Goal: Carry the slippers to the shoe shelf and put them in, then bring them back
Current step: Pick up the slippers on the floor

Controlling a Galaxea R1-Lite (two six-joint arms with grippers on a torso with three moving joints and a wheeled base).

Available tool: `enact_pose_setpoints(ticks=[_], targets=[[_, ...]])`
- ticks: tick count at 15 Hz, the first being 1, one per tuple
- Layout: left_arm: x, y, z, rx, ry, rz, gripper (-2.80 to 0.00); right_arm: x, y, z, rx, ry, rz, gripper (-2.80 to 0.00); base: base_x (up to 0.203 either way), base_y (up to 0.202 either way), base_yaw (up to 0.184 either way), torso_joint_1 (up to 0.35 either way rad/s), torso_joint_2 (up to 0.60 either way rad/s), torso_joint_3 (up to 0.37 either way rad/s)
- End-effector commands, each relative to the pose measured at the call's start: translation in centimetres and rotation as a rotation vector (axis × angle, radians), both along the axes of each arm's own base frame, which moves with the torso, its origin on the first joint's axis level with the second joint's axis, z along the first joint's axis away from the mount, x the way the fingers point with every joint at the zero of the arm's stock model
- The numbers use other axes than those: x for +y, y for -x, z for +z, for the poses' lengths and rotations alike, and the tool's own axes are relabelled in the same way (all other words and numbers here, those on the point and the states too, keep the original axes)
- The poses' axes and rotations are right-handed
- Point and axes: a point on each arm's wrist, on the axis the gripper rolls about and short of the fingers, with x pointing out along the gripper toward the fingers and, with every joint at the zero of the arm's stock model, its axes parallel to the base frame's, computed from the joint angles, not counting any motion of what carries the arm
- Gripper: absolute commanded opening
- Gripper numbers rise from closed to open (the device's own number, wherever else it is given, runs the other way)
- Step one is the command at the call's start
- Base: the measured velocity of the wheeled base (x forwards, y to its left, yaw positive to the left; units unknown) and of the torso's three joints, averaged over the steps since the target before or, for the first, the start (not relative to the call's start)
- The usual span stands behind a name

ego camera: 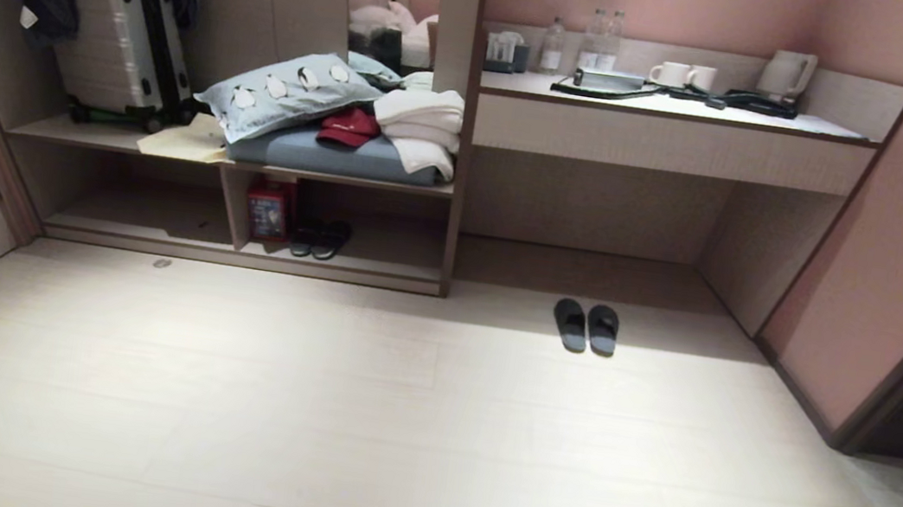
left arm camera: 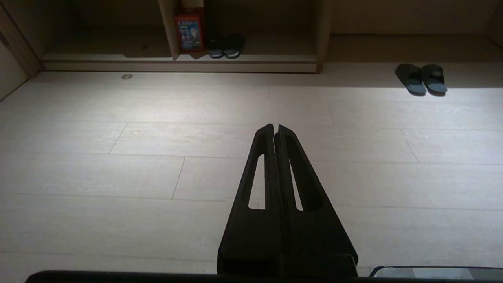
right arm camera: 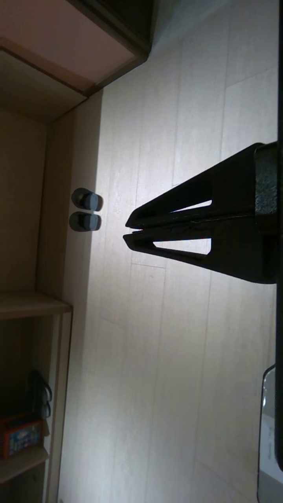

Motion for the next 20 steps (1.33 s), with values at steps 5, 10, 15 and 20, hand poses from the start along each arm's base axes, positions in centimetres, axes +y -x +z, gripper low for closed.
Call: enact_pose_setpoints(ticks=[5, 10, 15, 20], targets=[[0.0, -0.02, -0.04, 0.002, -0.001, 0.0, -2.8, 0.0, -0.02, -0.04, 0.003, 0.0, 0.0, -2.8, 0.195, 0.0, -0.001, 0.002, 0.0, 0.005], [0.0, -0.02, -0.04, 0.002, -0.001, 0.0, -2.8, 0.0, -0.02, -0.04, 0.003, 0.0, 0.0, -2.8, 0.194, 0.0, 0.0, 0.003, 0.0, 0.004], [0.0, -0.02, -0.04, 0.002, -0.001, -0.001, -2.8, 0.0, -0.02, -0.04, 0.003, 0.0, 0.0, -2.8, 0.196, 0.0, 0.0, 0.002, 0.0, 0.004], [0.0, -0.02, -0.04, 0.002, -0.001, 0.0, -2.8, 0.0, -0.02, -0.04, 0.003, 0.0, 0.0, -2.8, 0.198, 0.0, -0.001, 0.003, 0.0, 0.001]])
